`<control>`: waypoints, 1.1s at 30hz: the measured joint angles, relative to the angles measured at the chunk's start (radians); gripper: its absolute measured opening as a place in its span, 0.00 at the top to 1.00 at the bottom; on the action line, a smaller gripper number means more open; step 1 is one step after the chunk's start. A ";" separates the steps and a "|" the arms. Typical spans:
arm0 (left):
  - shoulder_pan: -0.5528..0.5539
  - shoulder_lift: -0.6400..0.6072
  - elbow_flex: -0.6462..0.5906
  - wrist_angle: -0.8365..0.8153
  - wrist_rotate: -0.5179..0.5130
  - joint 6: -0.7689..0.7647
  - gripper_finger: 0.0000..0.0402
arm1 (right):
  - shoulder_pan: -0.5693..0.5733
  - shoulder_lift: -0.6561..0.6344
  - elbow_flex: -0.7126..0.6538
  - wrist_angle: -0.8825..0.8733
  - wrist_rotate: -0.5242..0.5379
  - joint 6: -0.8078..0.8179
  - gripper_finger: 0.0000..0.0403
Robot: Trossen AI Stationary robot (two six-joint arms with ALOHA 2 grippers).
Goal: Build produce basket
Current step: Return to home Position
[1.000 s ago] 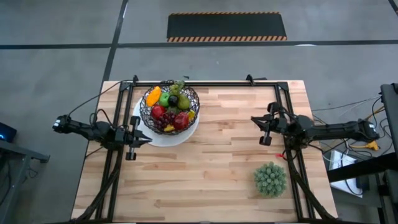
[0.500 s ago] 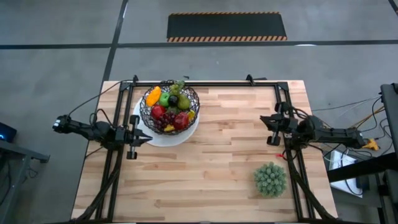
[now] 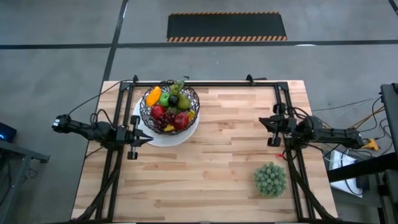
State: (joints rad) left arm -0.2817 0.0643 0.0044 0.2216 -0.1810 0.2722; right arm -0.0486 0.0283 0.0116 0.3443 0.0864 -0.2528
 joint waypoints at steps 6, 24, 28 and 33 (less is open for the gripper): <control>0.000 -0.001 0.000 0.003 0.000 0.000 1.00 | 0.000 0.021 0.000 -0.003 0.000 0.018 0.98; 0.000 0.000 0.000 0.001 0.000 0.000 1.00 | 0.000 0.027 -0.001 -0.004 0.000 0.017 0.98; 0.000 0.000 0.000 0.001 0.000 0.000 1.00 | 0.000 0.027 -0.001 -0.004 0.000 0.017 0.98; 0.000 -0.001 0.000 0.003 0.000 0.000 1.00 | 0.000 0.027 -0.001 -0.005 0.000 0.017 0.98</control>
State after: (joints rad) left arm -0.2813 0.0629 0.0044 0.2243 -0.1806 0.2726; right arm -0.0486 0.0551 0.0105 0.3397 0.0864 -0.2356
